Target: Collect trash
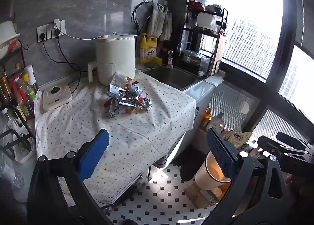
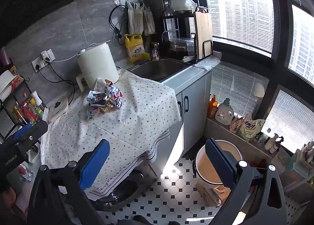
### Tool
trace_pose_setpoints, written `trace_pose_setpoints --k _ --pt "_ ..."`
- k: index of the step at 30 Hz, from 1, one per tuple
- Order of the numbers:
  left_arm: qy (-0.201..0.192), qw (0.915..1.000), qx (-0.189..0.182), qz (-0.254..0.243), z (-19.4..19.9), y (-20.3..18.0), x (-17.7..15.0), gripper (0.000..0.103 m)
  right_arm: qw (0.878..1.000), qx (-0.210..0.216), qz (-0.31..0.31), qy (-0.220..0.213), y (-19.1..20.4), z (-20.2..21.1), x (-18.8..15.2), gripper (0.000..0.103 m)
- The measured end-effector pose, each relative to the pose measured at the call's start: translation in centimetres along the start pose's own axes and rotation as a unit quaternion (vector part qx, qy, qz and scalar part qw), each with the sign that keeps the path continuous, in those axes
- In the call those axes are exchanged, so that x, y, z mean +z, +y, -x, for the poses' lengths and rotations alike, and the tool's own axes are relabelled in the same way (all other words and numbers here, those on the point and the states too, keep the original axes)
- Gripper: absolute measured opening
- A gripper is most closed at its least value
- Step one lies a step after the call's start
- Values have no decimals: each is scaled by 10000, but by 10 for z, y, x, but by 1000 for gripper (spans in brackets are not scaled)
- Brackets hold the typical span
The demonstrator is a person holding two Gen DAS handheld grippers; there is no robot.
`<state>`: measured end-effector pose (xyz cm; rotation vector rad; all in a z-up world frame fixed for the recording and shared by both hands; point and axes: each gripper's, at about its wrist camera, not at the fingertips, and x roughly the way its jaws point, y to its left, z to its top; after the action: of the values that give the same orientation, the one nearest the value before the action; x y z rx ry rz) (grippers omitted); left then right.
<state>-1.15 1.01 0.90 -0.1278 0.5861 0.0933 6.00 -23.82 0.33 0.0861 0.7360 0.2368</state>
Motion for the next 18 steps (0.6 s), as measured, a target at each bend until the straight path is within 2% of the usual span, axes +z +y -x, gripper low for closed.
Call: trace_pose_setpoints --k 18 --pt "-33 10000 29 40 3 1 -3 99 9999 58 63 -52 1 2 0 95"
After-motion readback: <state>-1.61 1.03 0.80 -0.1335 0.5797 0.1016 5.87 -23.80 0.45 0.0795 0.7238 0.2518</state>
